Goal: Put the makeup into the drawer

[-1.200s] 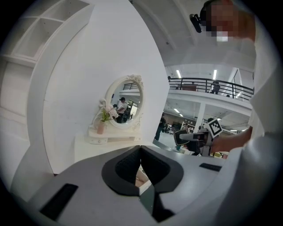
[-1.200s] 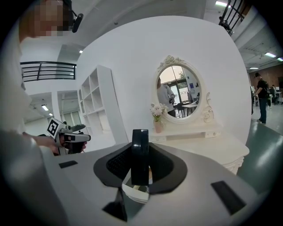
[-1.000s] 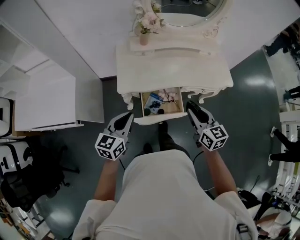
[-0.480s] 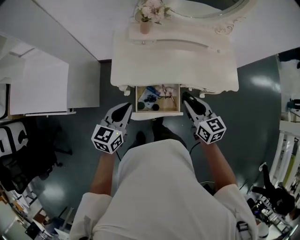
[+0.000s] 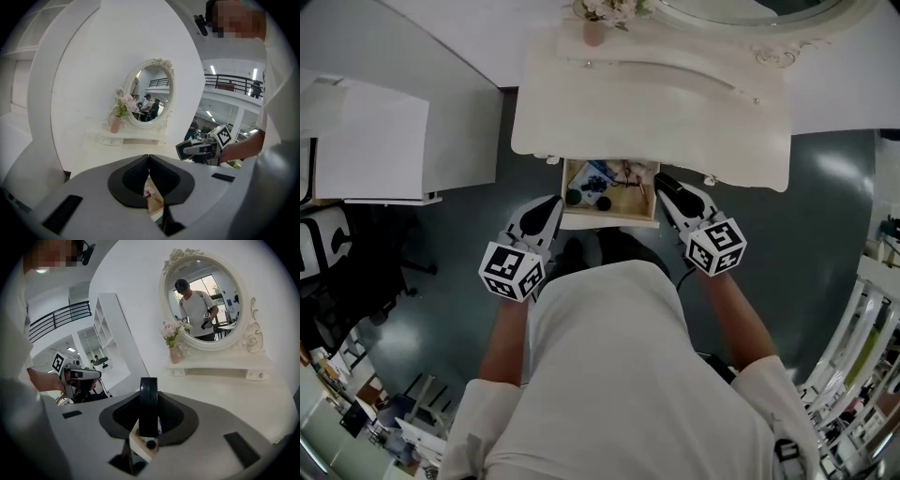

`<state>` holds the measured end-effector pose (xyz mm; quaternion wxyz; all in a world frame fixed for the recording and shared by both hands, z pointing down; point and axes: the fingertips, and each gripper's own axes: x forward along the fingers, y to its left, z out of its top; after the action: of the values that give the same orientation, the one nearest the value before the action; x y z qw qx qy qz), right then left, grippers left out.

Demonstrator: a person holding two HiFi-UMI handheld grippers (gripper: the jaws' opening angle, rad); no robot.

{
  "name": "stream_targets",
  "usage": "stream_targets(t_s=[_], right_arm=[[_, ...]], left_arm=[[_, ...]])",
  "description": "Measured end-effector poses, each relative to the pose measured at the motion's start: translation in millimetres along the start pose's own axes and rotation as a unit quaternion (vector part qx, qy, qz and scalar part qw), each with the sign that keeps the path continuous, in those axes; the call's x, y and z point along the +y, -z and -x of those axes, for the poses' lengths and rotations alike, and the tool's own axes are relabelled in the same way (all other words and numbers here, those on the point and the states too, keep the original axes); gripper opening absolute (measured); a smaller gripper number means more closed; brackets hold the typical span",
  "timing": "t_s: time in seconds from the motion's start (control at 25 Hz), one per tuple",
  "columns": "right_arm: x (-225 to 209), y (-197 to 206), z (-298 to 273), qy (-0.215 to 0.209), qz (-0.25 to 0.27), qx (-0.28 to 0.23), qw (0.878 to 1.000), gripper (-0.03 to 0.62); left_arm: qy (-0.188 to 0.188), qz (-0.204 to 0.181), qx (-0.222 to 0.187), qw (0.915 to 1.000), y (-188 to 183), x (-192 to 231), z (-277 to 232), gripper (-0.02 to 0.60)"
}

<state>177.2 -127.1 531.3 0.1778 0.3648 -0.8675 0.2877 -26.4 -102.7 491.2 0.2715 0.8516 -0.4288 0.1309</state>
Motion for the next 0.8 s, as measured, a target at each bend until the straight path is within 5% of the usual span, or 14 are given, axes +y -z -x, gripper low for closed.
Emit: stream_targets(t_s=[0.8], right_arm=[[-15,48,-66,-0.041,0.0,0.097,0.994,0.11]], left_arm=[[-0.012,0.031,0.041,0.9986,25,21,-36,0.017]])
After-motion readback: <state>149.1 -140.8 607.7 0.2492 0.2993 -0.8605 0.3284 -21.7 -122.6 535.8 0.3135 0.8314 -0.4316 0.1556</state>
